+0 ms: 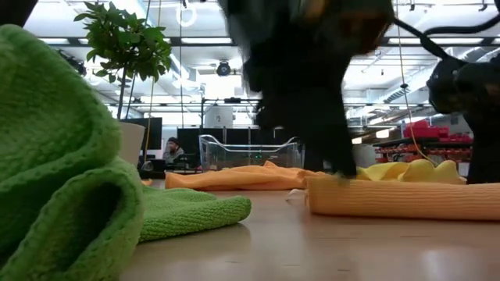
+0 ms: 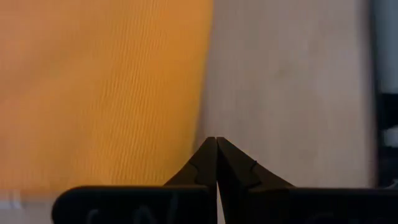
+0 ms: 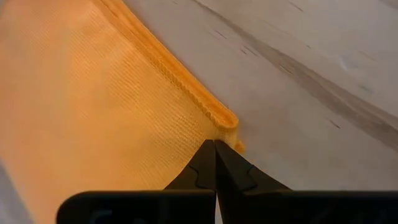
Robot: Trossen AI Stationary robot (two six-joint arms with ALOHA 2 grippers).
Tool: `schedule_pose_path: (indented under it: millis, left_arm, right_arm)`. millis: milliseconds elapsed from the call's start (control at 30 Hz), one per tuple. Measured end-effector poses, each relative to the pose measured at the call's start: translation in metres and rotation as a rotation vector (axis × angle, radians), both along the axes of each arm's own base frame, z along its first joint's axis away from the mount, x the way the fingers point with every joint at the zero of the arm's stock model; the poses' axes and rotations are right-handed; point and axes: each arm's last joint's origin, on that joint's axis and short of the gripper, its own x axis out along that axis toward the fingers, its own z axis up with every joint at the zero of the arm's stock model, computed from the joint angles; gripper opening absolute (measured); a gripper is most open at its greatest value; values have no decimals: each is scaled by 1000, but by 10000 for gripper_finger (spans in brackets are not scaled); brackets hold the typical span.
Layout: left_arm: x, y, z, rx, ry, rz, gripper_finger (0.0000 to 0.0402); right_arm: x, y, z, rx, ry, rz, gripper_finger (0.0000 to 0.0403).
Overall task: Fold microfiber towels
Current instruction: Fold the bottom orange towel on the table
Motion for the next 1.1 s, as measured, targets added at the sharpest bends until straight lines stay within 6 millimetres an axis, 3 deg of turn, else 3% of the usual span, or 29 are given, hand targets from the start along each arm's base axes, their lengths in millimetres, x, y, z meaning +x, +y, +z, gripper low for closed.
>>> schedule_pose_path:
  millis: [100,267,400,533,600,767,1100]
  left_arm:
    - [2,-4,-20,2,27,55,6]
    - [5,-5,-25,-40,42,92,7]
    - [2,-4,-6,-44,7,58,7]
    - [1,3,39,-4,-146,53,8]
    - [3,9,43,31,-175,63,5]
    - [12,30,20,52,-112,74,6]
    - [21,39,-19,24,-25,39,4]
  right_arm:
    - [-2,-2,-3,2,13,-1,3]
    - [-3,-5,-2,4,40,-4,3]
    - [-5,-7,7,-5,50,4,3]
    - [-5,-7,24,-1,-7,11,3]
    - [-3,-3,34,15,-57,13,3]
    - [-3,18,37,73,-157,23,3]
    - [-7,62,5,167,-161,21,3]
